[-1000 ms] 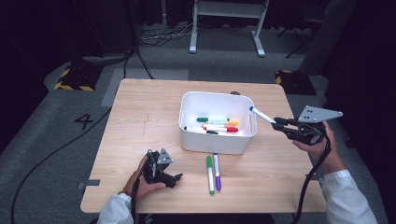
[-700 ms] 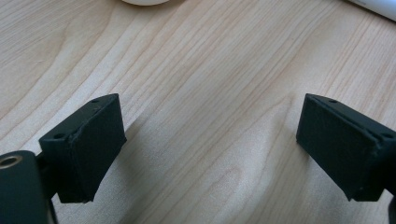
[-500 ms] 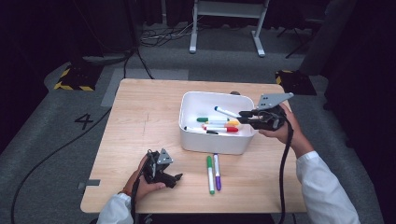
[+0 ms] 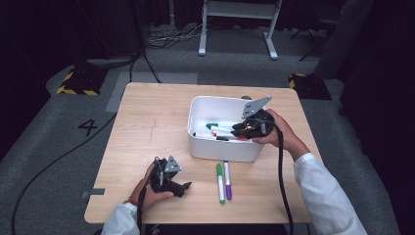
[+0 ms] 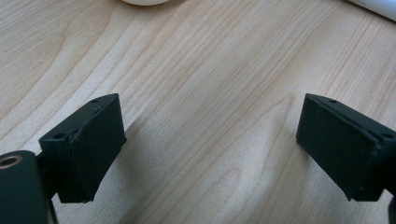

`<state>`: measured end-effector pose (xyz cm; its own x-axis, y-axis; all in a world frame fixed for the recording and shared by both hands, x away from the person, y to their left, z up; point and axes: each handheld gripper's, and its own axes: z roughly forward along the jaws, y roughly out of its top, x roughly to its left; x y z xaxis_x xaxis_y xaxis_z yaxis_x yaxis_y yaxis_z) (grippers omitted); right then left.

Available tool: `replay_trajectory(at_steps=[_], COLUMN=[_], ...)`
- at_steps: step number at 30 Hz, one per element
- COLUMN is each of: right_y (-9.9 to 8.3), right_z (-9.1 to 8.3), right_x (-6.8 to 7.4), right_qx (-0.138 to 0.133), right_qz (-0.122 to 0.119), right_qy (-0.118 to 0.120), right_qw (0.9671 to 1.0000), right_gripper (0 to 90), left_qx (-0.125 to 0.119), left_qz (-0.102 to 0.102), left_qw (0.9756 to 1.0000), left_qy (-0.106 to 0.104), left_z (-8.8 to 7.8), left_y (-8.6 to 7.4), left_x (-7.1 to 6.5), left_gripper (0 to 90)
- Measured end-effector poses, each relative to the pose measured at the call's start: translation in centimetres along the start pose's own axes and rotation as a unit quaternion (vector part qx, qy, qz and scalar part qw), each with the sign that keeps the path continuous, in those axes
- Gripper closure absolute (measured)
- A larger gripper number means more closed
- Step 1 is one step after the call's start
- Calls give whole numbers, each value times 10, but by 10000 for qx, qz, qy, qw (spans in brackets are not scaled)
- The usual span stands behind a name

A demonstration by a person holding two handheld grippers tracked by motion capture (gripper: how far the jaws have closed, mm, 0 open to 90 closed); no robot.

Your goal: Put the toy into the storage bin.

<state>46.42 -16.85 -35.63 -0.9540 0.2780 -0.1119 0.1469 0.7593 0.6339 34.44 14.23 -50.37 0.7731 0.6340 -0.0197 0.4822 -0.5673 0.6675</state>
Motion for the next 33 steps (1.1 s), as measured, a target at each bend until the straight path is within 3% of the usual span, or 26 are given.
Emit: replay_trajectory(at_steps=[9,17,24,29,33], right_y=[-1,-3,-4,-5,-9], right_z=[12,12,6,-10,-30], right_x=[3,3,2,5,13], right_qx=[424,502,322,-176,-539], right_qz=[-43,40,103,350,372], right_qy=[395,303,41,-298,-410], right_qw=[9983,9983,9994,9988,9970], right_gripper=[749,722,661,593,581], left_qx=[0,-3,-6,2,3], left_qz=[-1,-1,-3,0,0], left_qw=[10000,10000,10000,10000,10000], left_qy=[2,-1,-1,-1,-5], left_z=[0,0,0,0,0], left_y=[0,0,0,0,0], left_x=[0,0,0,0,0], left_gripper=[81,81,81,81,81])
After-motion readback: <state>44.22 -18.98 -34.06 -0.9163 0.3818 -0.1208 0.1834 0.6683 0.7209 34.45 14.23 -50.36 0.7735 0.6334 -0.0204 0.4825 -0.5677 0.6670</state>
